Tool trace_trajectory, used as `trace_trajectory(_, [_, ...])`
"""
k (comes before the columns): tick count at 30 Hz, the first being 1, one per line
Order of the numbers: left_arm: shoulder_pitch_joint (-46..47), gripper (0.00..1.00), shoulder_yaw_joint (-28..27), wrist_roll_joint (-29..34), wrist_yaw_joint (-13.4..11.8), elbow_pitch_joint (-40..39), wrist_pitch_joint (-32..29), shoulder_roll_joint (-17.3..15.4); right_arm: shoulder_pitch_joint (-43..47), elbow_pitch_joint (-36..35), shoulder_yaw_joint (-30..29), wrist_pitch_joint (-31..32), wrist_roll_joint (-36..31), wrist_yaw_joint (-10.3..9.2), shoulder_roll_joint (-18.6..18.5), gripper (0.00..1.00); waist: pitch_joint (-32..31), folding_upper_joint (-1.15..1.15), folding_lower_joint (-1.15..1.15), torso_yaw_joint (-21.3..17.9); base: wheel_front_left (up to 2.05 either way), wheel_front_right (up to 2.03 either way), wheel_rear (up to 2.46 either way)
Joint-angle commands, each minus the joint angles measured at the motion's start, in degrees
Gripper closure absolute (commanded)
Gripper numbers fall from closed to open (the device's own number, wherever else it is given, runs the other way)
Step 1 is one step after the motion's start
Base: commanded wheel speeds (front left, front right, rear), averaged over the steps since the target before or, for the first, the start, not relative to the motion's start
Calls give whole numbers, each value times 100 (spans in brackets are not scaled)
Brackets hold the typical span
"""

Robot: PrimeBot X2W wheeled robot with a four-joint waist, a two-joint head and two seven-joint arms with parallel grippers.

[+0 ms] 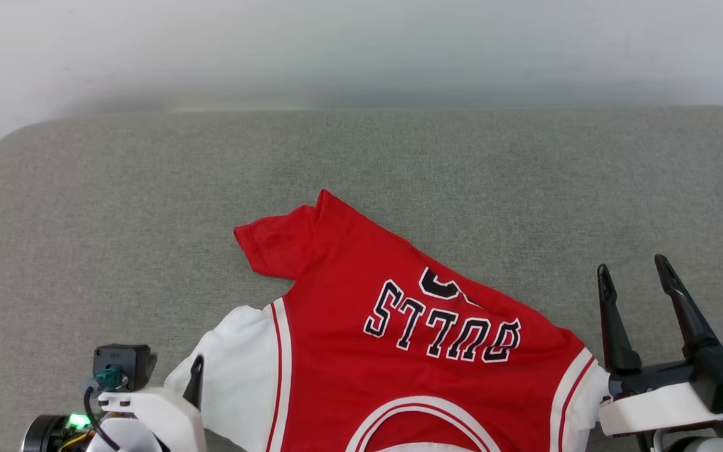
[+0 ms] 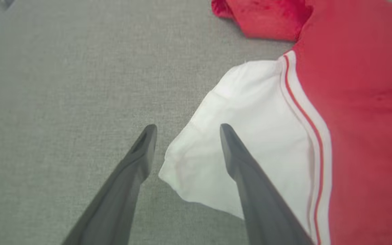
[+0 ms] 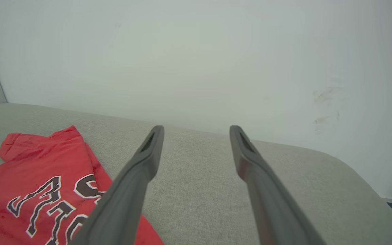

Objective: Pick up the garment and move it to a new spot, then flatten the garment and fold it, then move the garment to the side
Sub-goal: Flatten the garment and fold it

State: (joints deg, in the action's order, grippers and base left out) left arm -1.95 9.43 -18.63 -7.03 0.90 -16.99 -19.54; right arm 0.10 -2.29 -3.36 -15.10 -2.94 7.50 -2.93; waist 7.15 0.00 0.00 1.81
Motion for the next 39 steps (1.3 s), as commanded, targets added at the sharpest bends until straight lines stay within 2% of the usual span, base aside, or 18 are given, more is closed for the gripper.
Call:
trace_trajectory(1, [73, 0, -6, -13, 39, -16, 113, 22, 54, -4, -11, -10, -2, -2, 9, 0, -46, 0, 0, 11, 0, 0, 0])
trace_trajectory(11, [249, 0, 226, 213, 728, -78, 2870, 199, 114, -52, -173, -10, -38, -2, 10, 0, -425, 0, 0, 82, 0, 0, 0])
trace_trajectory(12, [210, 0, 187, 237, 703, -55, 3008, 230, 126, -42, -176, -10, -40, -2, 10, 0, -463, 0, 0, 83, 0, 0, 0])
trace_trajectory(18, [-10, 0, 52, 492, 677, -274, 3224, 464, 175, -14, -136, -10, -12, -2, 9, 0, -574, 0, 0, 71, 0, 0, 0])
trace_trajectory(20, [-141, 0, 23, 631, 714, -362, 3227, 542, 174, -15, -119, -10, 3, -2, 10, 0, -576, 0, 0, 59, 0, 0, 0])
trace_trajectory(22, [-239, 0, -9, 733, 746, -425, 3223, 650, 216, 86, -82, -10, 315, -2, 10, 0, -579, 0, 0, 44, 0, 0, 0])
trace_trajectory(24, [-279, 0, -56, 805, 810, -456, 3224, 717, 184, 72, 55, -10, 223, -2, 7, 0, -554, 0, 0, 17, 0, 0, 0])
trace_trajectory(28, [-290, 0, -175, 919, 936, -484, 3219, 844, 132, 42, 226, 160, 217, -4, -231, 0, -465, 0, 0, -50, 0, 0, 0])
trace_trajectory(30, [-243, 0, -240, 963, 992, -494, 3219, 880, 91, -12, 321, 613, 487, -3, -355, 0, -402, 0, 0, -83, 0, 0, 0])
trace_trajectory(32, [-180, 0, -313, 1005, 1045, -514, 3219, 926, 62, -123, 477, 1315, 792, -4, -647, 0, -337, 0, 0, -107, 0, 0, 0])
trace_trajectory(39, [-38, 0, -473, 1133, 1206, -516, 3220, 1086, 279, -711, 697, 4577, 1912, -2, -1510, 0, -118, 0, 0, -132, 0, 0, 0])
